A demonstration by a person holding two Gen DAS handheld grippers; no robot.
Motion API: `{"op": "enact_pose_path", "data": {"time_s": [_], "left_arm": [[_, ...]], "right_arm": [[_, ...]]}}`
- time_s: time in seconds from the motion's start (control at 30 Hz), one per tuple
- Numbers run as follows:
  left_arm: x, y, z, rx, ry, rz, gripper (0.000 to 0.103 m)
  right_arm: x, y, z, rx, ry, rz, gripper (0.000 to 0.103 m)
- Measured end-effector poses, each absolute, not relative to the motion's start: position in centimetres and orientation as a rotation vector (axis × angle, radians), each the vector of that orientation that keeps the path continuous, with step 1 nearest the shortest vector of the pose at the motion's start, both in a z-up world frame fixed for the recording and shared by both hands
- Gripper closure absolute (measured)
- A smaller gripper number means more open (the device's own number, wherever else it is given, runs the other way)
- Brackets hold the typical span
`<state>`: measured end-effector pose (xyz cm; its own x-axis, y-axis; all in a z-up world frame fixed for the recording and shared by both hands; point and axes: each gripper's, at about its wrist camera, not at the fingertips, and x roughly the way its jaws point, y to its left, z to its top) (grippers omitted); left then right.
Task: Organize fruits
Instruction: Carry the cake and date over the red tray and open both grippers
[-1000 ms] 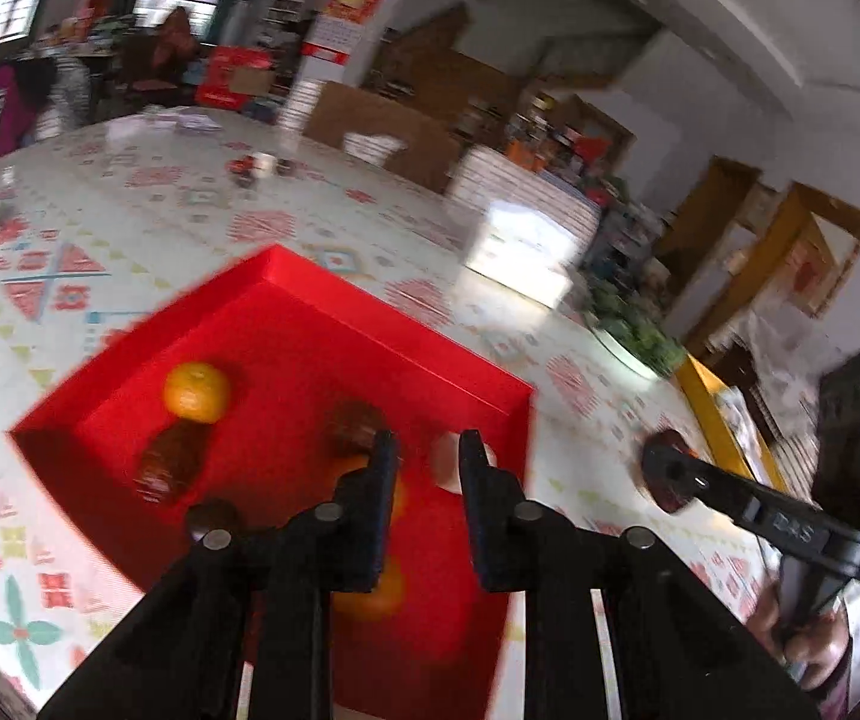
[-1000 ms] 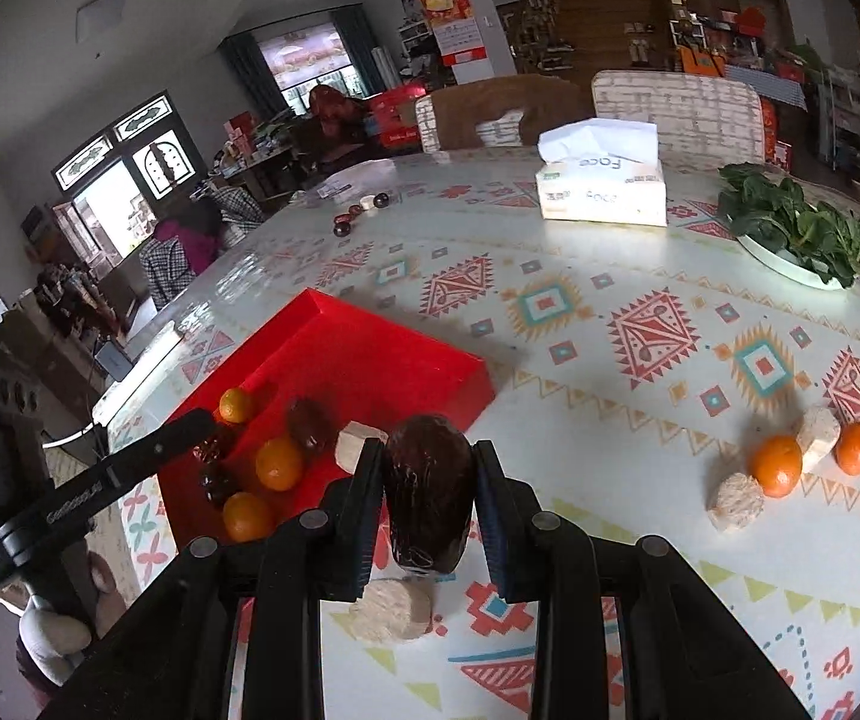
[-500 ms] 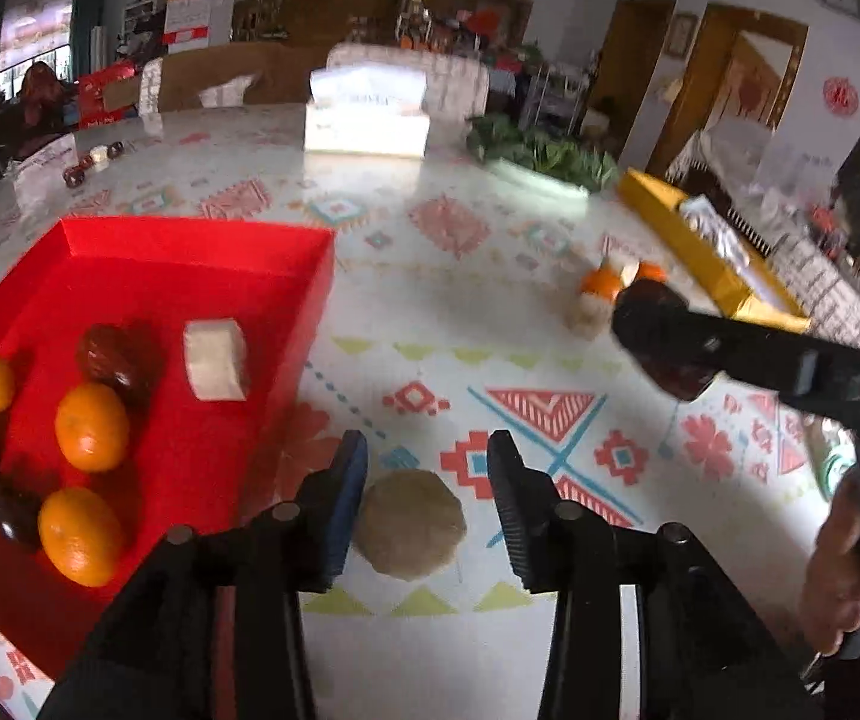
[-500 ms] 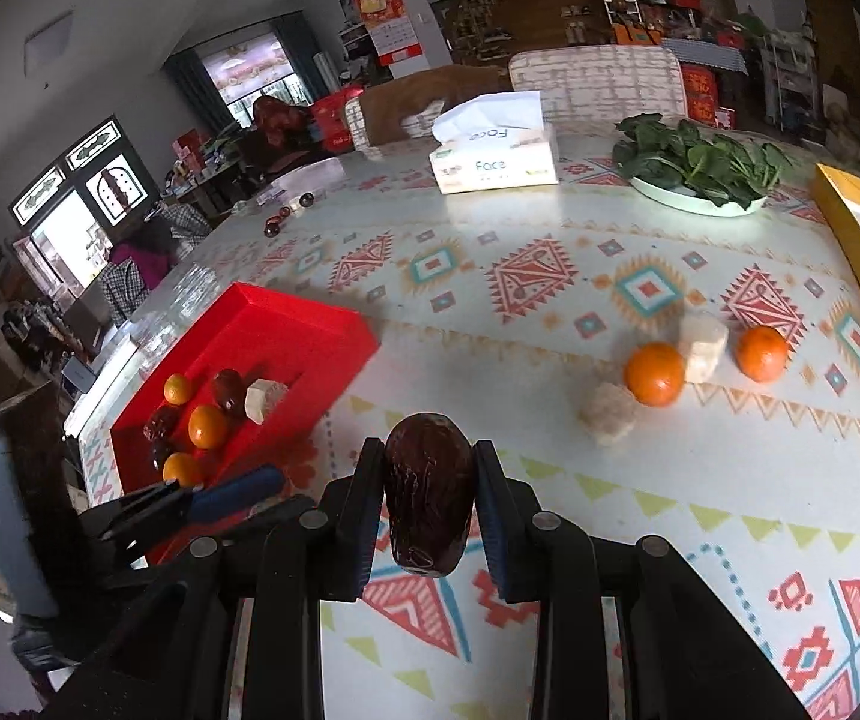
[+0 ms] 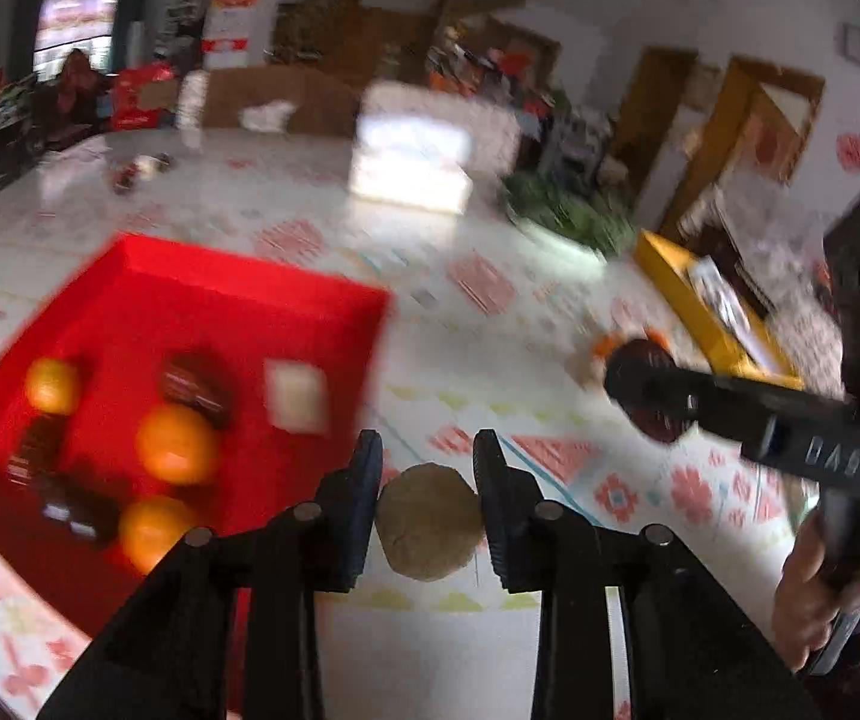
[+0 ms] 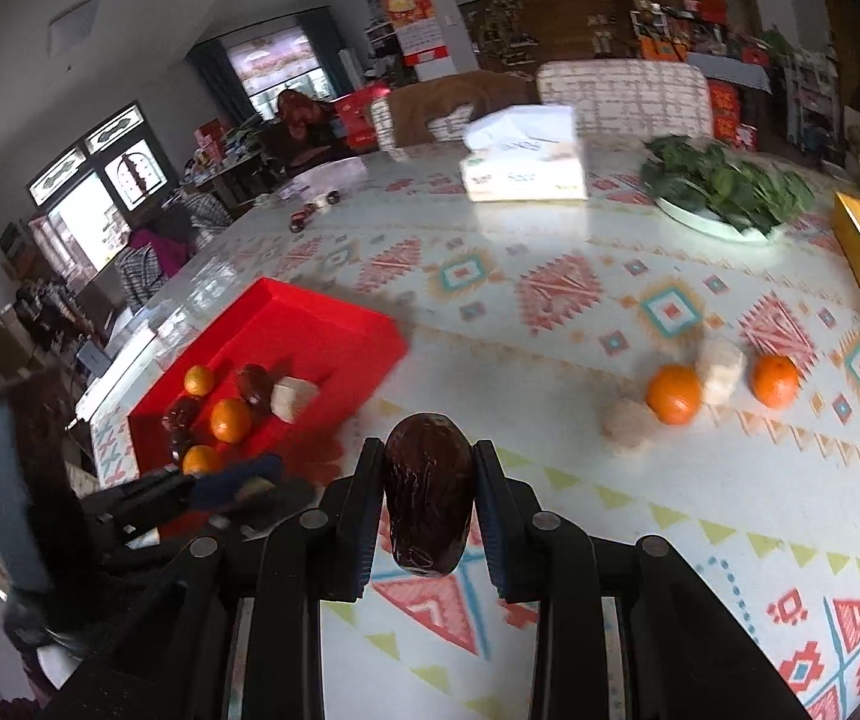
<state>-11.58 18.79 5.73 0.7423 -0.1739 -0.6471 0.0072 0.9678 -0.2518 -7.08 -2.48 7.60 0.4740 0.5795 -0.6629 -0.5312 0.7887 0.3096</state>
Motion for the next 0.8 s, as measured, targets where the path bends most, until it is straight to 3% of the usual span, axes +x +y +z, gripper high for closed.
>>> {"op": "enact_pose_path", "data": {"time_s": [0.3, 0.63, 0.7, 0.8], "left_arm": [[-11.9, 30.0, 5.5, -0.381, 0.694, 0.162, 0.072], [-11.7, 32.9, 3.6, -0.46, 0.722, 0.165, 0.071], [-11.9, 33.0, 3.8, -0.476, 0.714, 0.15, 0.06], [-12.5, 33.1, 4.2, -0.49, 0.698, 0.142, 0.054]], "right_arm": [[-6.0, 6.6, 8.1, 0.005, 0.877, 0.819, 0.071], [-3.0, 16.4, 4.9, -0.099, 0.974, 0.829, 0.071], [-2.6, 17.2, 4.7, -0.104, 0.977, 0.821, 0.071], [-1.6, 17.8, 4.3, -0.08, 0.982, 0.799, 0.07]]}}
